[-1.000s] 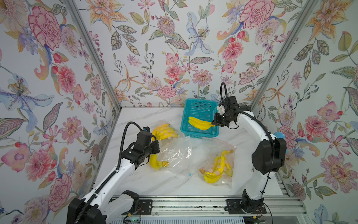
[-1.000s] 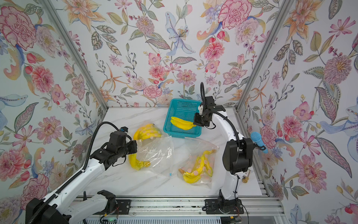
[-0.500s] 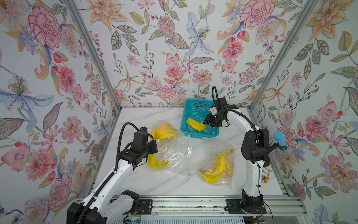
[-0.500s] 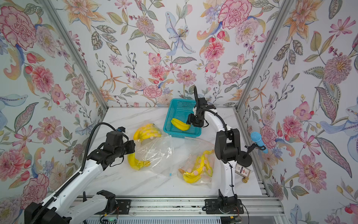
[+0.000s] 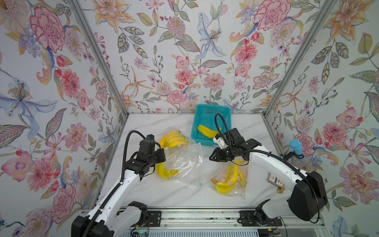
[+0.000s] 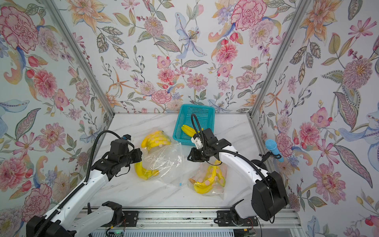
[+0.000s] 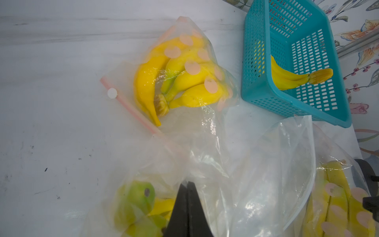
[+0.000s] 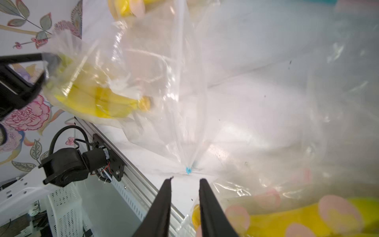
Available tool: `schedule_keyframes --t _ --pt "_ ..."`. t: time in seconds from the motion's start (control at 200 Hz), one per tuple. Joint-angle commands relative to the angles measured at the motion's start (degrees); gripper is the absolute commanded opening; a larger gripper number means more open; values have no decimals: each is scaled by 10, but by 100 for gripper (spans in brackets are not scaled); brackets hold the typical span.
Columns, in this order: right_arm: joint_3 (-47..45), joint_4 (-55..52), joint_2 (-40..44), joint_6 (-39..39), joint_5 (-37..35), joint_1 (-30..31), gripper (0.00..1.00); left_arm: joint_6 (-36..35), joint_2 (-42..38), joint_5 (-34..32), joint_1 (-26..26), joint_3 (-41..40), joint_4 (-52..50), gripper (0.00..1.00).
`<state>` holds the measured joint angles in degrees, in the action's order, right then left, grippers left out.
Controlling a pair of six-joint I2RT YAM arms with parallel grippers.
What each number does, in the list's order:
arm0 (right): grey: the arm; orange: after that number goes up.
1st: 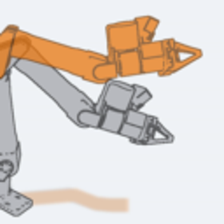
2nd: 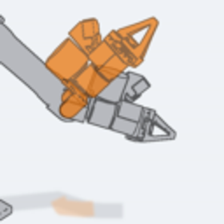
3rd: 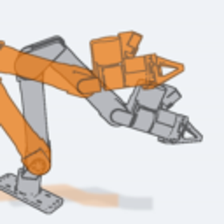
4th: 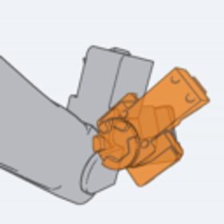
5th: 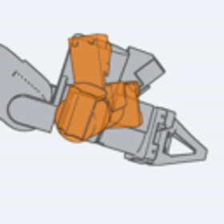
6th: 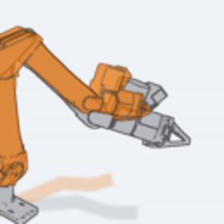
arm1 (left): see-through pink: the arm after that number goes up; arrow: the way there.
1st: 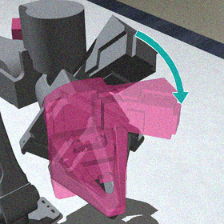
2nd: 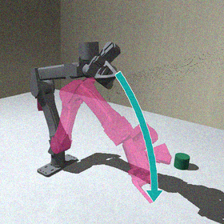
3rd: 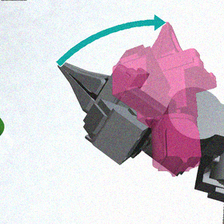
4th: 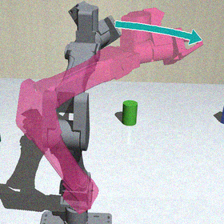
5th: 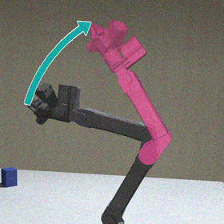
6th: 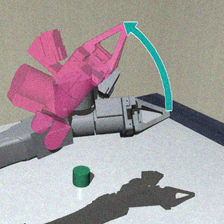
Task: Open the zip-top bag and take out the banana
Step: Place the banana in the basket.
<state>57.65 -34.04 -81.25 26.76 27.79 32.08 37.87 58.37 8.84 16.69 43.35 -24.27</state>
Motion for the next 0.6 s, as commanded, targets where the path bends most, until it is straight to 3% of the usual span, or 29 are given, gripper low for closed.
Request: schedule_keyframes --t 0.0,0.205,0.596 --pt "-63 97 19 66 34 3 22 -16 -4 10 -8 -19 -21 0" --pt "-113 191 8 99 58 16 19 -24 1 18 -13 -20 -19 0" --pt "-91 312 -93 130 78 47 17 -31 5 28 -19 -30 -14 0"
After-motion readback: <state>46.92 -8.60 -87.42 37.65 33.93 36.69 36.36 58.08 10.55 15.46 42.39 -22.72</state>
